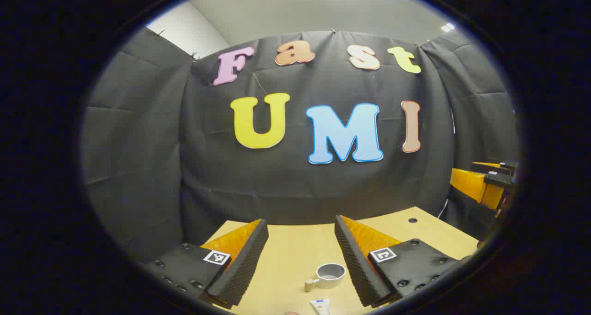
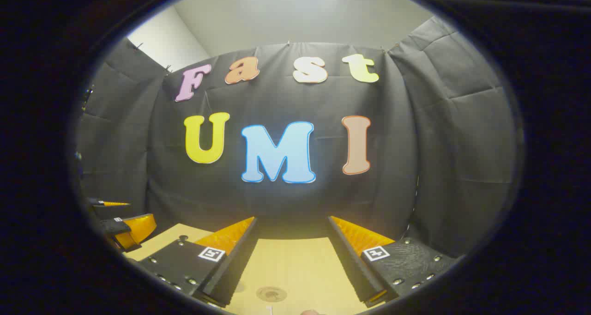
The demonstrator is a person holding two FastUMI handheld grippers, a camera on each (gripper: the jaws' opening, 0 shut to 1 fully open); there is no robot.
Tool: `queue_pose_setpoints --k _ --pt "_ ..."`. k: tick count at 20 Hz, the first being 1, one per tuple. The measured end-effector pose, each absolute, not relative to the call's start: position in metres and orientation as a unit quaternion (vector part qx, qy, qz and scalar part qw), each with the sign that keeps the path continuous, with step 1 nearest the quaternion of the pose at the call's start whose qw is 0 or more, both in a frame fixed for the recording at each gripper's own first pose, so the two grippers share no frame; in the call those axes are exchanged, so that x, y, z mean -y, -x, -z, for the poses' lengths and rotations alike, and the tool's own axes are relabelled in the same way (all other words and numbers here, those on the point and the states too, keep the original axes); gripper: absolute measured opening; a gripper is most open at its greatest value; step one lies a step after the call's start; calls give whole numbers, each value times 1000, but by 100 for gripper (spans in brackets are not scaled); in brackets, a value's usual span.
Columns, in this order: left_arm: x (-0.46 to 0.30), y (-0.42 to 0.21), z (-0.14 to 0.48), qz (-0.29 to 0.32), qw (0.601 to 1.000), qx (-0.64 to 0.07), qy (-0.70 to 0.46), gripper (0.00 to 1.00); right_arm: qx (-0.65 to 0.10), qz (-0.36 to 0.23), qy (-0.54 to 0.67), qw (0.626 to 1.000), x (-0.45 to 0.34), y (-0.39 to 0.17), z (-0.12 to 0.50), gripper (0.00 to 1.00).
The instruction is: Put the toothbrush and toothpaste on the desktop into the cup, then pick up the cup and place it on the coaster on the desktop.
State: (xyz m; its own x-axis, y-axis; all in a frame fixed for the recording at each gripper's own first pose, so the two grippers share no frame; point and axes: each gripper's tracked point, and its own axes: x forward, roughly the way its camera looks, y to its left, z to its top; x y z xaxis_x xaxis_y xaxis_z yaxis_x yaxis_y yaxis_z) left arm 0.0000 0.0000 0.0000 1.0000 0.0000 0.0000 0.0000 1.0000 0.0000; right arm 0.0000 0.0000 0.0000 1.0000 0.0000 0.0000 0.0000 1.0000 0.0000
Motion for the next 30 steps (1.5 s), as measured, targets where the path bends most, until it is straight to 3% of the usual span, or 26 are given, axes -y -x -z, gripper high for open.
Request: queue_pose_setpoints --k 1,5,9,11,18,20,21,22,25,30 --pt "4 -6 -3 0 1000 1 -2 94 -4 -2 -1 1000 -1 0 2 93" --pt "-3 -15 -5 -3 1000 -2 -12 98 -19 -10 -2 1000 -3 -5 8 95" --pt "-8 -22 0 -9 1000 -13 -6 95 -36 -21 -6 999 -7 -9 17 93" --pt "-8 -24 0 -10 1000 -15 -8 100 -41 -26 -4 999 -8 -9 19 95" --pt "-7 -28 4 -12 1000 -22 -2 100 -60 -48 1 997 -11 -10 25 93" --pt "-6 -28 5 -13 1000 -24 -3 94 -64 -54 1 997 -13 -10 27 93" --pt "-4 -29 7 -12 1000 -27 -5 100 -69 -56 1 996 -13 -9 31 93" --pt "-4 -29 12 -10 999 -32 -6 94 -76 -58 0 995 -13 -10 34 93" --pt "1 -31 32 -4 998 -58 3 98 -102 -66 -6 992 -14 -10 48 93" --pt "10 -29 84 -1 992 -121 18 94 -153 -73 -10 986 -17 -6 75 96"
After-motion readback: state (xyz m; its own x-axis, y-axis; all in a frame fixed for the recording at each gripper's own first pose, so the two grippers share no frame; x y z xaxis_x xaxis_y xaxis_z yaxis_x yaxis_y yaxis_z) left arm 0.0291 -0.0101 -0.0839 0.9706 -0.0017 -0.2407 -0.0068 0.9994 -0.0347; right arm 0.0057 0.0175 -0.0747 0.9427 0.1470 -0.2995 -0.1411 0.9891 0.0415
